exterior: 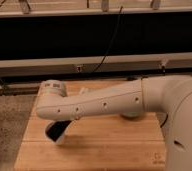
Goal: Place the eraser in the ceramic cup
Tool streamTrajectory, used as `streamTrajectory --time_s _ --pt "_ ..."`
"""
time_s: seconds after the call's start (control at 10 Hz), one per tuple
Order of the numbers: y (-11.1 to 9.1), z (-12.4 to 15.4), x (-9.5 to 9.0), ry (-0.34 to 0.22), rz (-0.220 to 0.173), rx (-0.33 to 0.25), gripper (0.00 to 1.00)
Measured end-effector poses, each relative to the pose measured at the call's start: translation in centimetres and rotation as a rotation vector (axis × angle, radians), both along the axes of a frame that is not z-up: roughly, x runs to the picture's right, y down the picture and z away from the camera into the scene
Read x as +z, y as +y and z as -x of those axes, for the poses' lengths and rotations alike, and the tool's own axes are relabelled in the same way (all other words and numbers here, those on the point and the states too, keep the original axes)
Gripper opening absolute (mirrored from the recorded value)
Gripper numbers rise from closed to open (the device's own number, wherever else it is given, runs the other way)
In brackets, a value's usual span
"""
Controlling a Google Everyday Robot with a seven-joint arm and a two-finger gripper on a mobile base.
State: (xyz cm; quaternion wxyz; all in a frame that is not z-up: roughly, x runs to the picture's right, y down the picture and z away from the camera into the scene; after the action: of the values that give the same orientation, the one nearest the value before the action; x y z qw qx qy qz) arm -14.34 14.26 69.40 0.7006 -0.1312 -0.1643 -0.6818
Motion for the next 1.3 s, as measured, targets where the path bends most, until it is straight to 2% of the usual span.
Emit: streamTrajectory --time_s 0.2,0.3,0.6,1.0,1.1,1.3 --pt "-0.05 0.16 0.06 -0.006 -0.001 0.004 0.17" --pt "-0.05 0.21 0.11 -0.009 -0.001 0.007 0.17" --pt "-0.06 0.17 0.21 -0.014 0.001 0.012 0.35" --pt "-0.05 0.04 0.39 -0.022 0.004 0.018 0.29" --pt "0.01 0.13 0.42 -0.025 0.005 0.019 0.21" --pt "0.07 0.18 0.52 -0.03 0.007 0.02 0.16"
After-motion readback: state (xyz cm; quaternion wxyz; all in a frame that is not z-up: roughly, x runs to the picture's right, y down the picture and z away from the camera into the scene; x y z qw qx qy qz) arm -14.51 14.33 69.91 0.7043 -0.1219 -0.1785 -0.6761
